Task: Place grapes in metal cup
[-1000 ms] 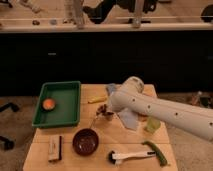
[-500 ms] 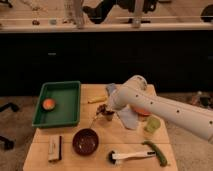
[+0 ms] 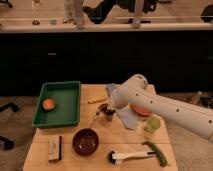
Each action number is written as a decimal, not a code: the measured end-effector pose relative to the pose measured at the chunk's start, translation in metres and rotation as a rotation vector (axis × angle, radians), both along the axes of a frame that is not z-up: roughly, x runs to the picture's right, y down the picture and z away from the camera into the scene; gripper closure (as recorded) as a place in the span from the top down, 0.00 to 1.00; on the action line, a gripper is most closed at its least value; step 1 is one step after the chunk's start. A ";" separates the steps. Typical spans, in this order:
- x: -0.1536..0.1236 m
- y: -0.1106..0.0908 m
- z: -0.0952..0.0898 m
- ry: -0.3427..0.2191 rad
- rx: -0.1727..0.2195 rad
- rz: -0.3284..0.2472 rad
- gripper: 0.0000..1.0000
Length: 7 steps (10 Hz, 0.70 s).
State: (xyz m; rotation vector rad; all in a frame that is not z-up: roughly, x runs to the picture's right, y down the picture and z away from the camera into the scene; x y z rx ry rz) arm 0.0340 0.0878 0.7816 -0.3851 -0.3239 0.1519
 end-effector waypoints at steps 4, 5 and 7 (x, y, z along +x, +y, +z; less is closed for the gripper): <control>0.014 0.002 0.009 0.014 -0.022 0.039 0.00; 0.017 0.003 0.012 0.016 -0.031 0.051 0.00; 0.021 0.006 0.017 0.011 -0.054 0.082 0.00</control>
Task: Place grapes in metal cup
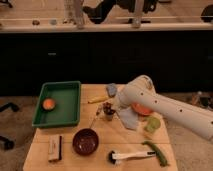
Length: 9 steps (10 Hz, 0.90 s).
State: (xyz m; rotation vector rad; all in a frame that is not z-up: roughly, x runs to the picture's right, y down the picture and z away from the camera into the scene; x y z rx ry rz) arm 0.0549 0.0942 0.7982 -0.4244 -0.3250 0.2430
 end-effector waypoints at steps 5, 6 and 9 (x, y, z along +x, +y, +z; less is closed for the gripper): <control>-0.001 0.004 0.003 -0.043 -0.031 0.022 0.03; -0.001 0.004 0.003 -0.043 -0.031 0.022 0.03; -0.001 0.004 0.003 -0.043 -0.031 0.022 0.03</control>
